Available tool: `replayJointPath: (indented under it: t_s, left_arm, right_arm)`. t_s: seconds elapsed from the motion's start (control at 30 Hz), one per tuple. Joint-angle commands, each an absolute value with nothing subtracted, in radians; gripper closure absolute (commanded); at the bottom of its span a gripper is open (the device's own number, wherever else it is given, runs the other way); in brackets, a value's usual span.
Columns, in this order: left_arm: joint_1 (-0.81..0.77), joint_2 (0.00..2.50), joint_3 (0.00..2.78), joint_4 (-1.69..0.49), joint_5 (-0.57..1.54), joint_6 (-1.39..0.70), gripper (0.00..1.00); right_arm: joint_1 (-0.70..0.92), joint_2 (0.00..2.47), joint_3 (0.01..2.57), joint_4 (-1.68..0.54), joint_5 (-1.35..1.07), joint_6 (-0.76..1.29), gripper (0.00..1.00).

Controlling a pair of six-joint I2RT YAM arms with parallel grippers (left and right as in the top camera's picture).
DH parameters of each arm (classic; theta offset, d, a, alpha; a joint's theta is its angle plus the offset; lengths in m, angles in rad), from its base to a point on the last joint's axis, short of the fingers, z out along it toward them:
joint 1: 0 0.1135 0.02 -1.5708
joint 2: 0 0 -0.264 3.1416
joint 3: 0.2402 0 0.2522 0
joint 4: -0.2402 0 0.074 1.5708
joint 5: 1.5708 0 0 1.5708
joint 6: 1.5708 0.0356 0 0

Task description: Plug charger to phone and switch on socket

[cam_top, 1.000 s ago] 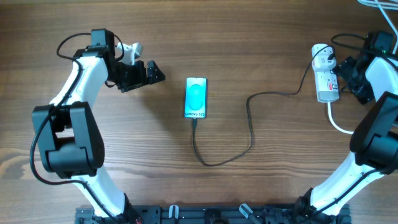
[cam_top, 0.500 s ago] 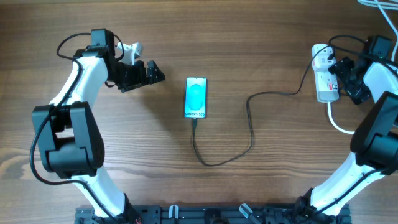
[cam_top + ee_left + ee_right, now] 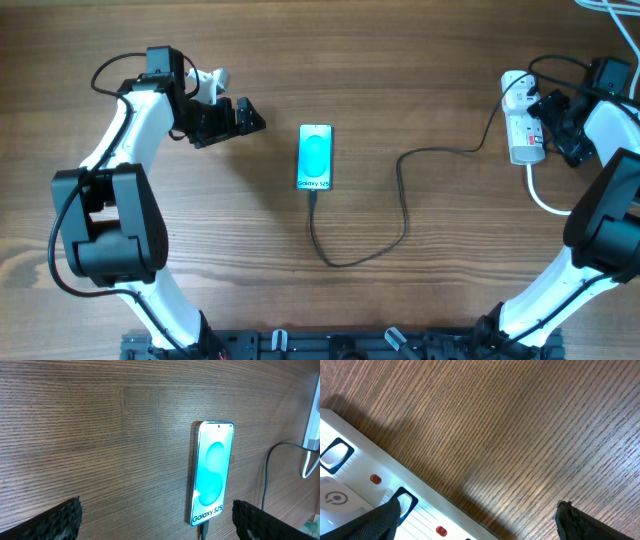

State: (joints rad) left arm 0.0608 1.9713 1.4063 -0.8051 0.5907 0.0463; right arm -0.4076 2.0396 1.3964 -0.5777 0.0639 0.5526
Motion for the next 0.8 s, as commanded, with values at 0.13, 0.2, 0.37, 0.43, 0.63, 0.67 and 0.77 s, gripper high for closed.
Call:
replayJointPath:
  t_s: [0.13,0.2,0.37,0.43,0.63,0.67,0.77]
  left_arm:
    - [0.061,1.969,1.406,-0.805,0.585,0.044,0.0]
    - [0.061,1.969,1.406,-0.804,0.585,0.044,0.0]
    - [0.061,1.969,1.406,-0.805,0.584,0.044,0.0]
    - [0.061,1.969,1.406,-0.804,0.585,0.044,0.0]
    - [0.061,1.969,1.406,-0.804,0.585,0.044,0.0]
    - [0.061,1.969,1.406,-0.804,0.585,0.044,0.0]
    - [0.061,1.969,1.406,-0.804,0.584,0.044,0.0]
  right_arm:
    - [-0.396,2.025,1.382,-0.591,0.058,0.549,0.0]
    - [-0.396,2.025,1.382,-0.592,0.051,0.549,0.0]
    - [-0.396,2.025,1.382,-0.592,0.051,0.549,0.0]
    - [-0.396,2.025,1.381,-0.592,0.051,0.549,0.0]
    - [-0.396,2.025,1.336,-0.547,0.042,0.55,0.0]
    - [-0.396,2.025,1.327,-0.542,0.025,0.55,0.0]
    - [-0.396,2.025,1.32,-0.549,-0.002,0.541,0.0]
